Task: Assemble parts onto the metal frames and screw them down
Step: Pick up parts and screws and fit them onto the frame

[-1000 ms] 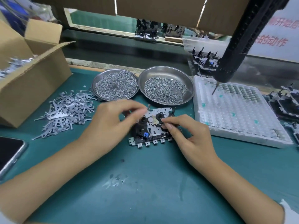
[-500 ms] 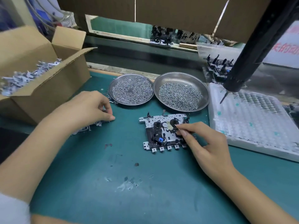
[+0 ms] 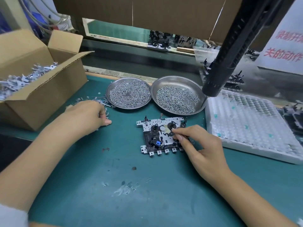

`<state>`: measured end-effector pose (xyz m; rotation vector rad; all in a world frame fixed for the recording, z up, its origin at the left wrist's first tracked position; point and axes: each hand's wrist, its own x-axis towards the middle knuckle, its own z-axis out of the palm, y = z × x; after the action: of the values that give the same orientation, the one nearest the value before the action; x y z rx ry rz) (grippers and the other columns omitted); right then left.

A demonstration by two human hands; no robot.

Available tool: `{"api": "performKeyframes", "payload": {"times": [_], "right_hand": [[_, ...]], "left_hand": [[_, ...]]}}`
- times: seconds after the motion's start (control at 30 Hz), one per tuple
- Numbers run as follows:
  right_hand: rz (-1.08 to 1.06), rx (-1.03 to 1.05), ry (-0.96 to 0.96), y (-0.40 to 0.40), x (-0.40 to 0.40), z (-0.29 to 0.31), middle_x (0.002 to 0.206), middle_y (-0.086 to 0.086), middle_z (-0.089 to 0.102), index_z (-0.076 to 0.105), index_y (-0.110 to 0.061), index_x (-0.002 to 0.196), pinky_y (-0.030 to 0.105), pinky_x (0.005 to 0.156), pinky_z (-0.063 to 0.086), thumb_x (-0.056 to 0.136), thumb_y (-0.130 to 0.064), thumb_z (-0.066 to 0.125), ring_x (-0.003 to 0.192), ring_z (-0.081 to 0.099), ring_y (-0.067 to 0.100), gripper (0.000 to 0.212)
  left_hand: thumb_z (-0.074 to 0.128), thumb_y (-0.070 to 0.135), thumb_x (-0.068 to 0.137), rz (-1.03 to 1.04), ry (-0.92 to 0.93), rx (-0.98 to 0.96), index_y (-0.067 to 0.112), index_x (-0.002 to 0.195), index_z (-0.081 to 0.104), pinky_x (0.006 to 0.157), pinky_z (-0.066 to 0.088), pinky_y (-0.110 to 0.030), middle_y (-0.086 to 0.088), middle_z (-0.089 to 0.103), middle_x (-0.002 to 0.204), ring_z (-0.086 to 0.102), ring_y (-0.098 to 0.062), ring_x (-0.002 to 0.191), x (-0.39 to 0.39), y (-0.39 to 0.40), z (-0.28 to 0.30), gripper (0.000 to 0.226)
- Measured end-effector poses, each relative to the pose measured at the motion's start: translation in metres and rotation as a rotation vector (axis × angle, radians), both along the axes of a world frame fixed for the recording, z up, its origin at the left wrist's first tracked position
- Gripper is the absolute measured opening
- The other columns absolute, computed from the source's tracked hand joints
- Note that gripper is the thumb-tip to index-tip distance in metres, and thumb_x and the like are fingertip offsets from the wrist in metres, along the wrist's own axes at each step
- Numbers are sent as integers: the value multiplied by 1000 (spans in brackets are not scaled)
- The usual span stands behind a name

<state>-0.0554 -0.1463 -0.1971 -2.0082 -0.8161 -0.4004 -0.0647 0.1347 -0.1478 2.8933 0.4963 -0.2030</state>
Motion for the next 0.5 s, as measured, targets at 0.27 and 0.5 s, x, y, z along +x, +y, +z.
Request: {"api": "performKeyframes", "payload": {"times": [0.27, 0.5], "right_hand": [[10, -40, -99, 1, -1, 5, 84, -1, 66, 71, -5, 99, 24, 74, 47, 87, -6, 59, 81, 59, 15, 16], [-199, -279, -56, 18, 46, 44, 110, 5, 68, 66, -8, 114, 22, 92, 41, 91, -7, 59, 103, 60, 17, 25]], "left_hand": [[53, 36, 95, -19, -158, -26, 21, 73, 49, 78, 33, -32, 5, 47, 77, 43, -19, 86, 1, -7, -3, 27], [68, 24, 84, -171, -537, -667, 21, 73, 57, 58, 42, -17, 7, 63, 62, 57, -1, 57, -11, -42, -3, 16]]}}
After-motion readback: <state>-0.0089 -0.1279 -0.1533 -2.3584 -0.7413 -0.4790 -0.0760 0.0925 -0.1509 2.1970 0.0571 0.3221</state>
